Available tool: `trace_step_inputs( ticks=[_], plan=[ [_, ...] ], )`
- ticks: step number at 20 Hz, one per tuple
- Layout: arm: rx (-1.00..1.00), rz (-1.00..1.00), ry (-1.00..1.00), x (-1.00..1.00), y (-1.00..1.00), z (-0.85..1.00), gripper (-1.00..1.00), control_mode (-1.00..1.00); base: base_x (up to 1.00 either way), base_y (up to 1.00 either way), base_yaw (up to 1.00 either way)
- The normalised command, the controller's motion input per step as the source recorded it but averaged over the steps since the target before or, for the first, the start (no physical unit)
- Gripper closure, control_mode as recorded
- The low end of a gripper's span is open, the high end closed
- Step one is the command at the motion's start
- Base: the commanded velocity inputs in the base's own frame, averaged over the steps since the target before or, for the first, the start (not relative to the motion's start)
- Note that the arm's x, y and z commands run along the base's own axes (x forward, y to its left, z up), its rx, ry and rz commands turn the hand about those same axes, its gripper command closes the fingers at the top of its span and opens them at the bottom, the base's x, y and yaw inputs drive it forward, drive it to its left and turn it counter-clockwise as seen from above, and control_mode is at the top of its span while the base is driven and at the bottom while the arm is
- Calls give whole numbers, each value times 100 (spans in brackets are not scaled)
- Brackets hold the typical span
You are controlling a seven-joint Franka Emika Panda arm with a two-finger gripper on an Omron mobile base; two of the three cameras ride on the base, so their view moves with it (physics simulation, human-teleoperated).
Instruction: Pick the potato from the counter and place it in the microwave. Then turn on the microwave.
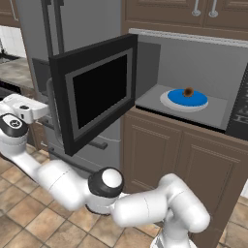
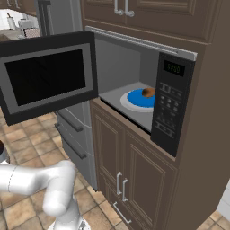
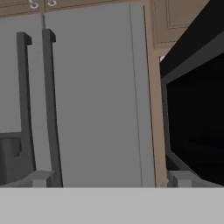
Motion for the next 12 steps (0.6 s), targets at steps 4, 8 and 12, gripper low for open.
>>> trace_step_inputs(
  ticks=[4, 8, 12],
  plan=[
    [0, 0, 0, -18, -59, 0, -100, -100, 0, 0, 0],
    [0, 0, 0, -25, -69, 0, -100, -100, 0, 0, 0],
    [0, 0, 0, -35, -78, 0, -100, -100, 0, 0, 0]
  ],
)
